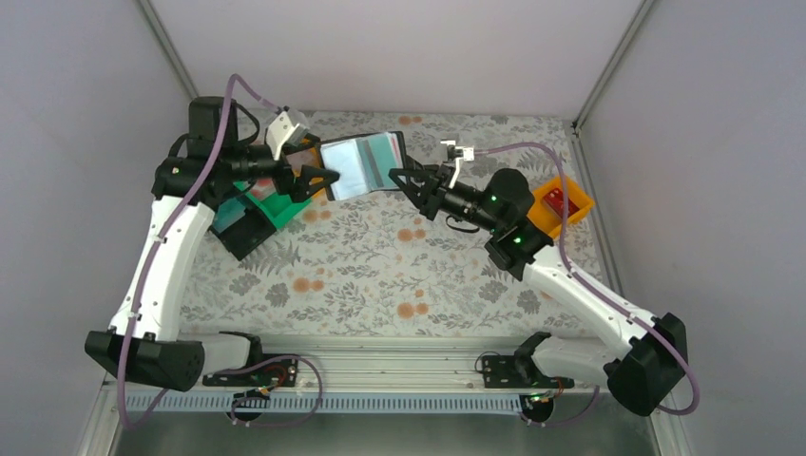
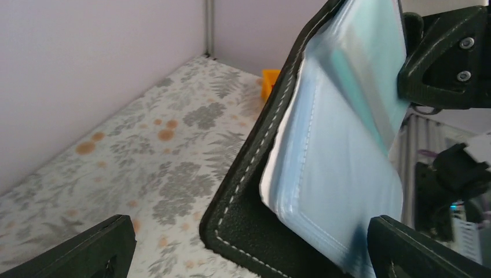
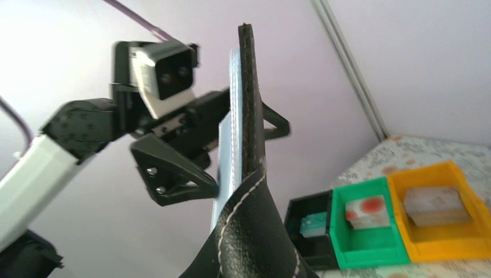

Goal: Take the credit cards out of the card holder

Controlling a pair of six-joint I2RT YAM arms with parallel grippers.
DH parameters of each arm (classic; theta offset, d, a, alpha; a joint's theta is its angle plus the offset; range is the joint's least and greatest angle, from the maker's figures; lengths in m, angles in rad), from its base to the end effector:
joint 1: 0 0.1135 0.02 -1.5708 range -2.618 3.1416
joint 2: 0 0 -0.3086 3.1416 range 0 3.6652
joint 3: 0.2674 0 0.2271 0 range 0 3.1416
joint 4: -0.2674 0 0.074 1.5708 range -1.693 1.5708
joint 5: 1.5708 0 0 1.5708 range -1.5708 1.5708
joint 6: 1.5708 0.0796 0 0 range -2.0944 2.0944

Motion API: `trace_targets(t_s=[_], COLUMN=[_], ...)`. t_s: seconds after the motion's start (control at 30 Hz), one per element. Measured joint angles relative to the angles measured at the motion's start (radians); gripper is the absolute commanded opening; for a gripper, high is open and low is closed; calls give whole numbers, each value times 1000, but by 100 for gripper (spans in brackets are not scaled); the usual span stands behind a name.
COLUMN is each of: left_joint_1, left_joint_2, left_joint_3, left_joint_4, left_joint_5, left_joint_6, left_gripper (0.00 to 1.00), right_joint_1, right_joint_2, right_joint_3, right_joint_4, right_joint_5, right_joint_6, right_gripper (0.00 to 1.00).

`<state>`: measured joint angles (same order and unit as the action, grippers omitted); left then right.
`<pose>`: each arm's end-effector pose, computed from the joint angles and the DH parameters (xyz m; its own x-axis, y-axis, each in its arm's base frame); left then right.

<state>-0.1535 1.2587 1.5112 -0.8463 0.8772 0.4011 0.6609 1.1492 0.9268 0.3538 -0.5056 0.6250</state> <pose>0.2138 -0.0950 0.4501 -0.2250 0.2874 -0.9310 0.8857 0.4585 -0.0725 0.1839 0.1919 0.4241 -0.4521 0.2969 -0.8411 -0.8034 0.2740 0.5286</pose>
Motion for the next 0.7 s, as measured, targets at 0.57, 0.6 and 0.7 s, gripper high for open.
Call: trace_targets(t_s=[0.57, 0.6, 0.7], left_joint_1=[-46, -48, -48], left_joint_2=[-35, -35, -36], left_joint_3=[-64, -67, -79], left_joint_4=[71, 74, 81], left_joint_5=[388, 389, 385], left_joint_6=[-58, -58, -60], left_gripper=[3, 2, 2], right_joint_1=[2, 2, 2], right_joint_2=[0, 1, 2], right_joint_3=[0, 0, 14], right_joint_4=[85, 84, 47], right_joint_5=[-106, -113, -108], right_joint_6=[-19, -24, -58], right_gripper=[16, 22, 50])
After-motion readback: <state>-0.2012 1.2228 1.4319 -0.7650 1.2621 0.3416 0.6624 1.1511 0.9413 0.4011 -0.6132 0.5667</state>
